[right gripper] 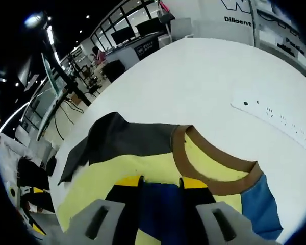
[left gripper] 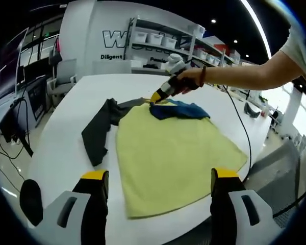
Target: Fold the garment on the visible template until the final outline fits inside the template.
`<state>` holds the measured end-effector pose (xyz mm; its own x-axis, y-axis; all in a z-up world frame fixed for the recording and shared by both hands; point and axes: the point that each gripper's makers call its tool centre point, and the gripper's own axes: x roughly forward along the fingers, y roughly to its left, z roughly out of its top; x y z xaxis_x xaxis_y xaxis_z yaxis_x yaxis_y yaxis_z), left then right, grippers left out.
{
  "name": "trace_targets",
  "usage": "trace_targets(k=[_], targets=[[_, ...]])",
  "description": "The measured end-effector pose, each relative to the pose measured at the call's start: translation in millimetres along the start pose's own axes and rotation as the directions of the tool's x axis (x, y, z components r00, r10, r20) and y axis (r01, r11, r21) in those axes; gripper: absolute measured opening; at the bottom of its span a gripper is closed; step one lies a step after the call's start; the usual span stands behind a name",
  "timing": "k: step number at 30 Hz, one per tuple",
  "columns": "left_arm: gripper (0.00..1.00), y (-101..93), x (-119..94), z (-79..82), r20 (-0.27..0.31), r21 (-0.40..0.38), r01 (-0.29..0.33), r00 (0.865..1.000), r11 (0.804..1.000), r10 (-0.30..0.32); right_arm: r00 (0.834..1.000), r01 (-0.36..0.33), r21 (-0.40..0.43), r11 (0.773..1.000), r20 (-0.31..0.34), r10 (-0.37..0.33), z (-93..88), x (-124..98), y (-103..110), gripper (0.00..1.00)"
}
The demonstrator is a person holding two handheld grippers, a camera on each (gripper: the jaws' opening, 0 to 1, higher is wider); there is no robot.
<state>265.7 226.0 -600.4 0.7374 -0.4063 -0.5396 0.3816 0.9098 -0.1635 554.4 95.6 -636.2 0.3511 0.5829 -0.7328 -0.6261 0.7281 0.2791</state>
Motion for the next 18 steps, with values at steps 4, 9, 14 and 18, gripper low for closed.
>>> trace_targets(k=[4, 9, 14, 18], targets=[[0.83, -1.2, 0, -0.1, -0.001, 0.004, 0.003, 1.000, 1.000, -0.003, 0.999, 0.002, -0.087, 0.996, 0.041, 0.002, 1.6, -9, 12, 0.29], [0.83, -1.5, 0, 0.4, 0.002, 0.005, 0.005, 1.000, 1.000, -0.005, 1.000, 0.025, -0.159, 0.987, 0.019, -0.022, -17.0, -9, 27, 0.29], [0.83, -1.7, 0, 0.5, 0.001, 0.008, 0.008, 1.000, 1.000, -0.008, 0.999, 0.022, -0.184, 0.983, -0.025, -0.027, -38.7, 3, 39, 0.28], [0.83, -0.9, 0, 1.0, 0.003, 0.009, 0.006, 1.000, 1.000, -0.006, 0.997, 0.047, -0.165, 0.985, -0.052, -0.057, -50.6, 9, 40, 0.25]])
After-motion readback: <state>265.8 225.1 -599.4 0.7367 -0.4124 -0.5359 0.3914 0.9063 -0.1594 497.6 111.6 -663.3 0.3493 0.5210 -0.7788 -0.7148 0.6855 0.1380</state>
